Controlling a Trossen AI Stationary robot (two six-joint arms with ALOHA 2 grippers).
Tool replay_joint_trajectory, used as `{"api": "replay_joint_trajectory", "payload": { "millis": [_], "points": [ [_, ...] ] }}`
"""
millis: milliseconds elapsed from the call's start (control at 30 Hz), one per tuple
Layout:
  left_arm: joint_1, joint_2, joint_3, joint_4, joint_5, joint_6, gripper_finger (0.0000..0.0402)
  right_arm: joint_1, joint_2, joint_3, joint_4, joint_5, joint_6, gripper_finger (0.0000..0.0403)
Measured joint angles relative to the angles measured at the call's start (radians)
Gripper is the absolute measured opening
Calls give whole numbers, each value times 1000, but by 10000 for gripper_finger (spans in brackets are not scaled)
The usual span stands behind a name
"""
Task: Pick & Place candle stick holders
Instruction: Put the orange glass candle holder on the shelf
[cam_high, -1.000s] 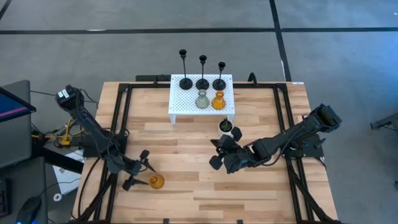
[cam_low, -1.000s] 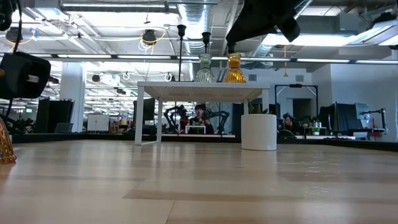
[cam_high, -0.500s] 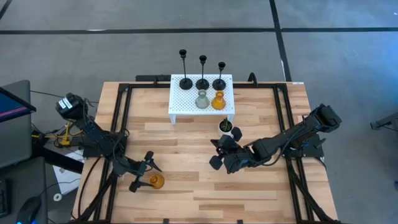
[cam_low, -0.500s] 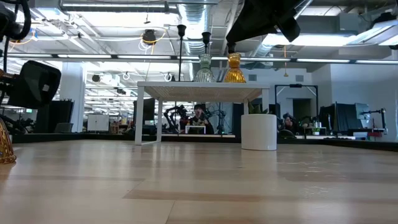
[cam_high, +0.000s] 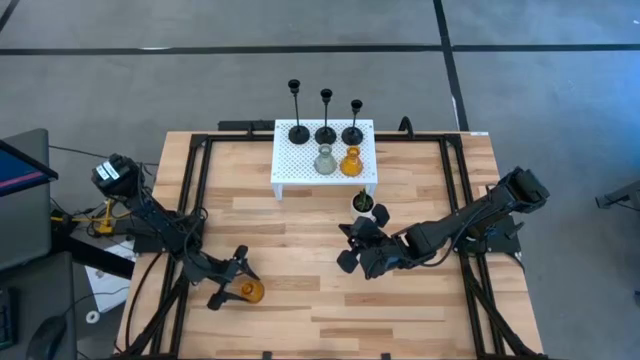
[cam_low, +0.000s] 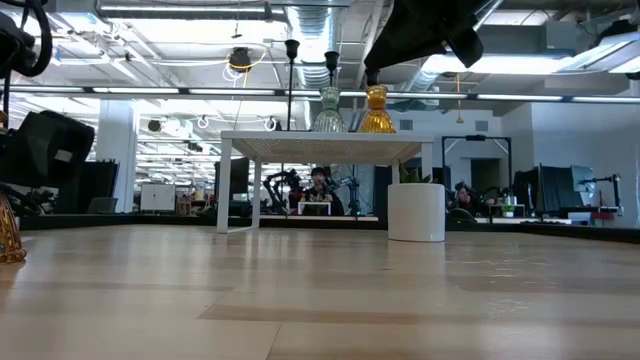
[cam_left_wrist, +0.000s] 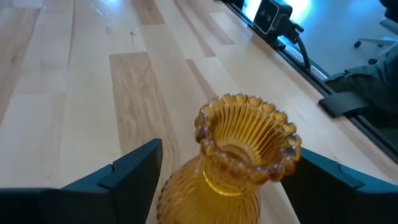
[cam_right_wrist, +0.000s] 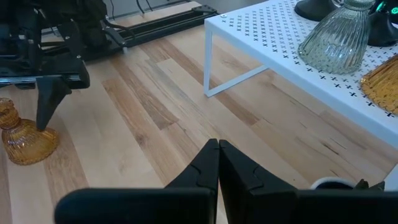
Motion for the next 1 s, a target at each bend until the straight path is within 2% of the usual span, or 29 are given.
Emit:
{"api": "replay_joint_trajectory", "payload": {
  "millis": [233,633,733,867,1000],
  "points": [
    [0,0,0,20,0,0,264,0,0,0,0,0,0,0],
    [0,0,0,23,-2,0,154,0,0,0,0,0,0,0],
    [0,0,0,26,-35,-3,132,0,0,0,-4,0,0,0],
    [0,-10,7,49,-88,-72,130,1,0,0,-11,0,0,0],
    [0,-23,31,49,-87,-102,149,9,0,0,-54,1,0,0]
  ]
}}
